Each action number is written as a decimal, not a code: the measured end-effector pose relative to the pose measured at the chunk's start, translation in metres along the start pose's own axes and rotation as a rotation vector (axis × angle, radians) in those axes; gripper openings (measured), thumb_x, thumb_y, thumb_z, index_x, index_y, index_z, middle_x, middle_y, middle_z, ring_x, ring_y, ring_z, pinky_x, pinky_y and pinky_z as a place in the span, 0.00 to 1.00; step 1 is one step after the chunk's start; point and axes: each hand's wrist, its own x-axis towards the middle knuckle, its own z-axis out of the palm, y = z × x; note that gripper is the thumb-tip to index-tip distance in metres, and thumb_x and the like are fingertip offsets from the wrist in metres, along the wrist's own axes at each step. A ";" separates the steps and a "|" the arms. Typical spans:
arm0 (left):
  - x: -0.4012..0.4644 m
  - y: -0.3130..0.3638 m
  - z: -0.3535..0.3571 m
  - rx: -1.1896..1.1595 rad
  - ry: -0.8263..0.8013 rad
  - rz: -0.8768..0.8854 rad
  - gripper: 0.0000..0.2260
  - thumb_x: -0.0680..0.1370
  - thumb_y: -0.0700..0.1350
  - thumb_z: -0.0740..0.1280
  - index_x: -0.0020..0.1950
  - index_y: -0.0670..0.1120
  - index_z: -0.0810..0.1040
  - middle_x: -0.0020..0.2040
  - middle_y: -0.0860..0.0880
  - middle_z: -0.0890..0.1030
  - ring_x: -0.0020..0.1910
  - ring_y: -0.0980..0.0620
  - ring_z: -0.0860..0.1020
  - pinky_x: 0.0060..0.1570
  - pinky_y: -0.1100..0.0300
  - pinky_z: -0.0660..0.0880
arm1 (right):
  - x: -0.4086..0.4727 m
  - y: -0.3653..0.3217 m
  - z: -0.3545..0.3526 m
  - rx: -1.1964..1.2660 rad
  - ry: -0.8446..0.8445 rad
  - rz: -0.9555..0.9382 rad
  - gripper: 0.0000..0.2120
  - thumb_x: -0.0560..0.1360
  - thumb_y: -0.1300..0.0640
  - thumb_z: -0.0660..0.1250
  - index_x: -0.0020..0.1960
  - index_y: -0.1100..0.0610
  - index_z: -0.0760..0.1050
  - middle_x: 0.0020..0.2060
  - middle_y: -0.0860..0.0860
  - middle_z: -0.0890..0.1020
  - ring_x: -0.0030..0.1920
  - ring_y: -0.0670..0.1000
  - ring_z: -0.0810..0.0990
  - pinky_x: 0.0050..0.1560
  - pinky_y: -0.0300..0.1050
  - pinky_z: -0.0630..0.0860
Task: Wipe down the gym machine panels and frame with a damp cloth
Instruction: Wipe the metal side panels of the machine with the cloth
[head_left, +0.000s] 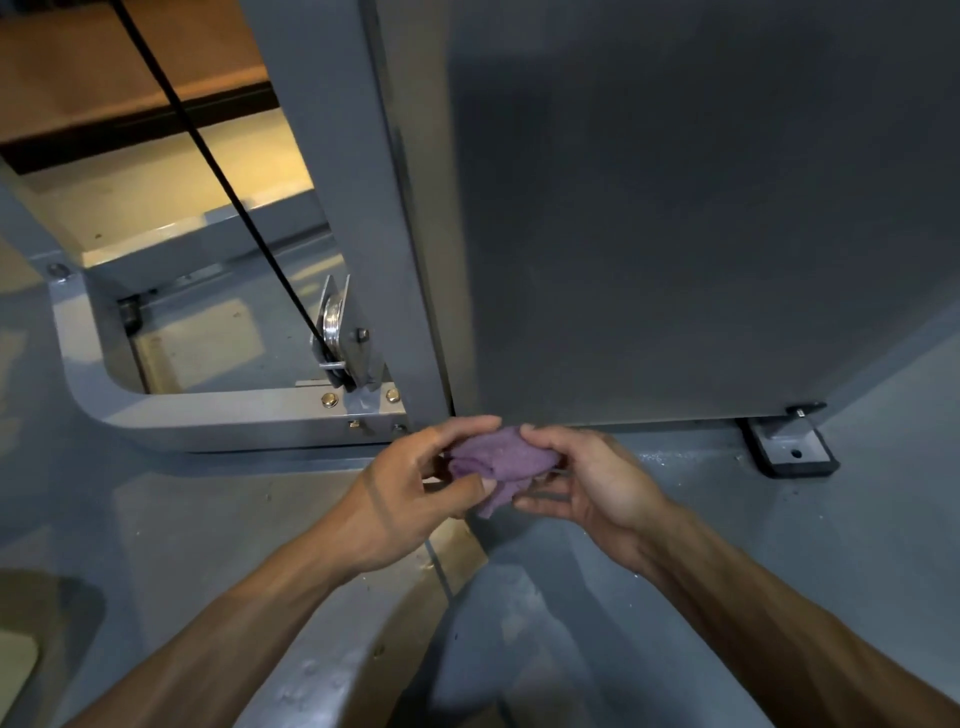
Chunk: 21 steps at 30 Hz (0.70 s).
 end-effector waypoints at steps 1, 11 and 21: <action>0.002 0.000 0.002 0.033 -0.007 0.014 0.19 0.80 0.41 0.72 0.68 0.57 0.79 0.54 0.60 0.85 0.50 0.61 0.83 0.49 0.65 0.77 | 0.001 -0.001 -0.002 -0.022 0.014 -0.014 0.10 0.79 0.54 0.69 0.52 0.62 0.83 0.44 0.58 0.85 0.43 0.56 0.84 0.42 0.48 0.82; 0.034 0.018 0.034 -0.247 -0.112 -0.009 0.12 0.84 0.50 0.61 0.56 0.49 0.84 0.45 0.53 0.86 0.45 0.60 0.83 0.45 0.67 0.77 | -0.002 -0.028 -0.065 -0.205 -0.379 0.023 0.46 0.63 0.24 0.71 0.69 0.55 0.74 0.64 0.58 0.82 0.64 0.61 0.81 0.66 0.60 0.76; 0.045 0.121 0.076 -0.288 -0.446 -0.212 0.13 0.84 0.43 0.66 0.67 0.41 0.78 0.58 0.45 0.86 0.56 0.51 0.84 0.55 0.59 0.78 | -0.097 -0.082 -0.095 -0.009 0.009 0.048 0.13 0.74 0.56 0.76 0.57 0.60 0.84 0.54 0.59 0.86 0.52 0.56 0.85 0.52 0.47 0.78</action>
